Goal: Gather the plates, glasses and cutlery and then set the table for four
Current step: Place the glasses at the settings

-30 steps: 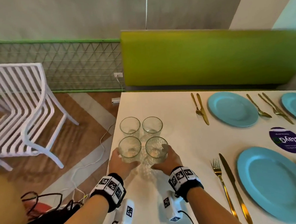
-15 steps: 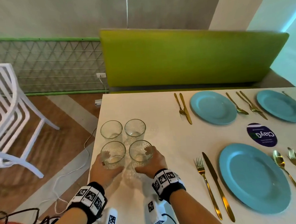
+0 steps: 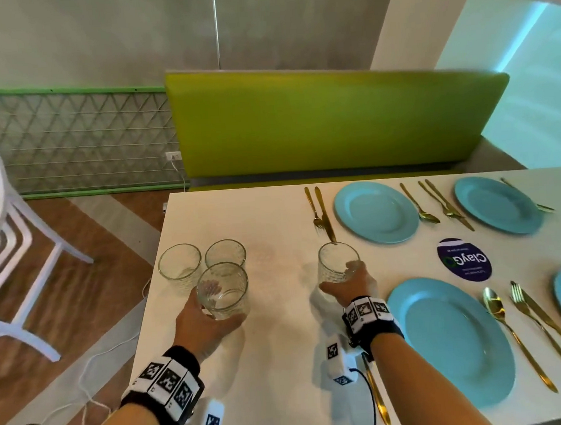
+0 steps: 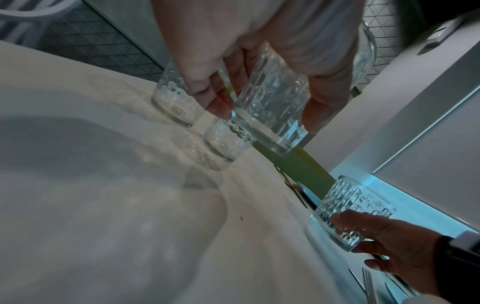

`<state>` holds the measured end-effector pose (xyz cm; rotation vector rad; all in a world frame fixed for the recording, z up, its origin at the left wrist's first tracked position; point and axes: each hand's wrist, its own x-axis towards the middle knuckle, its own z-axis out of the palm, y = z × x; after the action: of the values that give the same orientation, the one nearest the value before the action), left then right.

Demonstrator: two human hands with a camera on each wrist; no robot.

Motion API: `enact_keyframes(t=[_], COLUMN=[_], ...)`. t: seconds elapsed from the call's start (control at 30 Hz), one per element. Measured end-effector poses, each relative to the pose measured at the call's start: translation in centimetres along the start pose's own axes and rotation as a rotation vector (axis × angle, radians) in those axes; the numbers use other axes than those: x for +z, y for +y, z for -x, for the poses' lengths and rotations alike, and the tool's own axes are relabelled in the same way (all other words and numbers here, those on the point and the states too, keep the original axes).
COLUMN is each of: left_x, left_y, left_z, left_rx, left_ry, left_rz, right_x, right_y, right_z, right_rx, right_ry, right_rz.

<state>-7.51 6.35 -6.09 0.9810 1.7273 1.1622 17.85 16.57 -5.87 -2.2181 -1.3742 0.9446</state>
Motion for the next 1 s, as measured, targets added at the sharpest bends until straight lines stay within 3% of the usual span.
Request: enact_keyframes(t=[0.37,0.73,0.87,1.0], left_x=[2.0,3.0,4.6,7.3], left_y=[1.4,3.0,4.8,7.2], left_z=[0.1,-1.1,-1.3,-1.3], left_rx=[0.012,0.078,0.105,0.158], left_ry=[-0.035,-0.099,-0.137,-0.177], left_rz=[0.052,0.028,0.002,-0.004], right_x=[-0.3,-2.5,-5.5,-8.5], right_y=[1.4,-0.1,-1.6,-3.5], right_z=[-2.5,-1.7,0.0,2.2], right_rx=[0.023,0.095,-0.044,-0.367], right_ry=[0.031,0.023,0.124,0.173], right_rz=[0.042,0.015,0.024,-0.114])
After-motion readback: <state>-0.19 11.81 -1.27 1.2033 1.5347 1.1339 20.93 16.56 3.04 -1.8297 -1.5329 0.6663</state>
